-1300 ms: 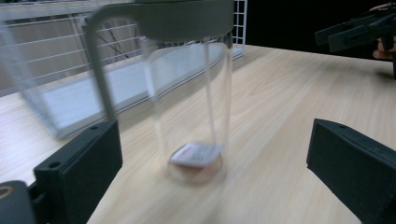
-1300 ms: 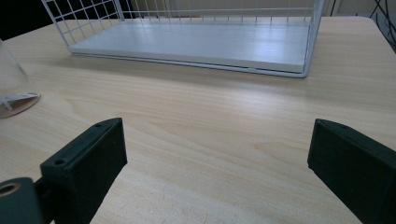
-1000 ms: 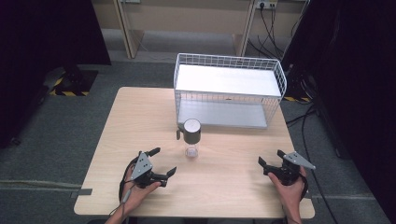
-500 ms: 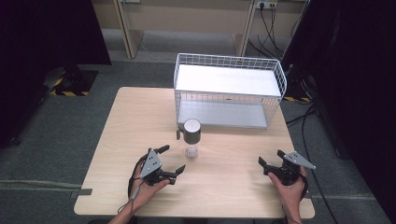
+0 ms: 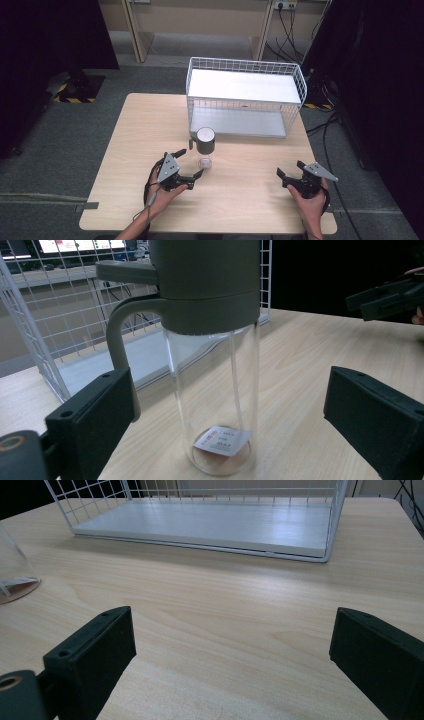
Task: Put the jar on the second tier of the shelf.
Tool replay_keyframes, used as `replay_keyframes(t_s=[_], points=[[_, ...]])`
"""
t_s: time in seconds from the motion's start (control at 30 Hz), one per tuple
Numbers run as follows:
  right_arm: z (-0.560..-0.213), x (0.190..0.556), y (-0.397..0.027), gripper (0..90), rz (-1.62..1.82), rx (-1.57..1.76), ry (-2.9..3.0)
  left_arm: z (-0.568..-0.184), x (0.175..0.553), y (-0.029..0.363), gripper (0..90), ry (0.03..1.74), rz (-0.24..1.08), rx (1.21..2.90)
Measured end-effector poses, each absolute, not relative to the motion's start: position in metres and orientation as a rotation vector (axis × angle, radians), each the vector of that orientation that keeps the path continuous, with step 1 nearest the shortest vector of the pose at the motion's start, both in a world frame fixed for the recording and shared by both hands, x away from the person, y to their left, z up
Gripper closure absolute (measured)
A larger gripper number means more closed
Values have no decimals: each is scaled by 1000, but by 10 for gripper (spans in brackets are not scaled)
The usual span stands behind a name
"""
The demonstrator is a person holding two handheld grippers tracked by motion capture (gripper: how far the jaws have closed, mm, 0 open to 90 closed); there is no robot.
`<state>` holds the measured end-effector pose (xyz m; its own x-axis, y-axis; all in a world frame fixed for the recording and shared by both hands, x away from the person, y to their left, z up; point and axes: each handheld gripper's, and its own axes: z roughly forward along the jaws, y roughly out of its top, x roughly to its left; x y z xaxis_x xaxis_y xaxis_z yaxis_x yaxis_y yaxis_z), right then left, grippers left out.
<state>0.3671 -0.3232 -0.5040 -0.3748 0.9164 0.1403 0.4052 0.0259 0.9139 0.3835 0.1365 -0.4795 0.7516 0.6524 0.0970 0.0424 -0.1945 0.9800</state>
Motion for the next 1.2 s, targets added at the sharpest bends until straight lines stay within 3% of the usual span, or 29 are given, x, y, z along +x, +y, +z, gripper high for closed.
replay_keyframes(t_s=[0.83,1.03,1.2], points=[[-504,367,-323,48,1334,1342,1809,-486,408,117,86,593,543,1696],[-504,367,-323,48,1334,1342,1808,-489,415,111,118,616,502,1680],[-504,367,-324,48,1337,1341,1807,-490,418,106,207,628,502,1678]])
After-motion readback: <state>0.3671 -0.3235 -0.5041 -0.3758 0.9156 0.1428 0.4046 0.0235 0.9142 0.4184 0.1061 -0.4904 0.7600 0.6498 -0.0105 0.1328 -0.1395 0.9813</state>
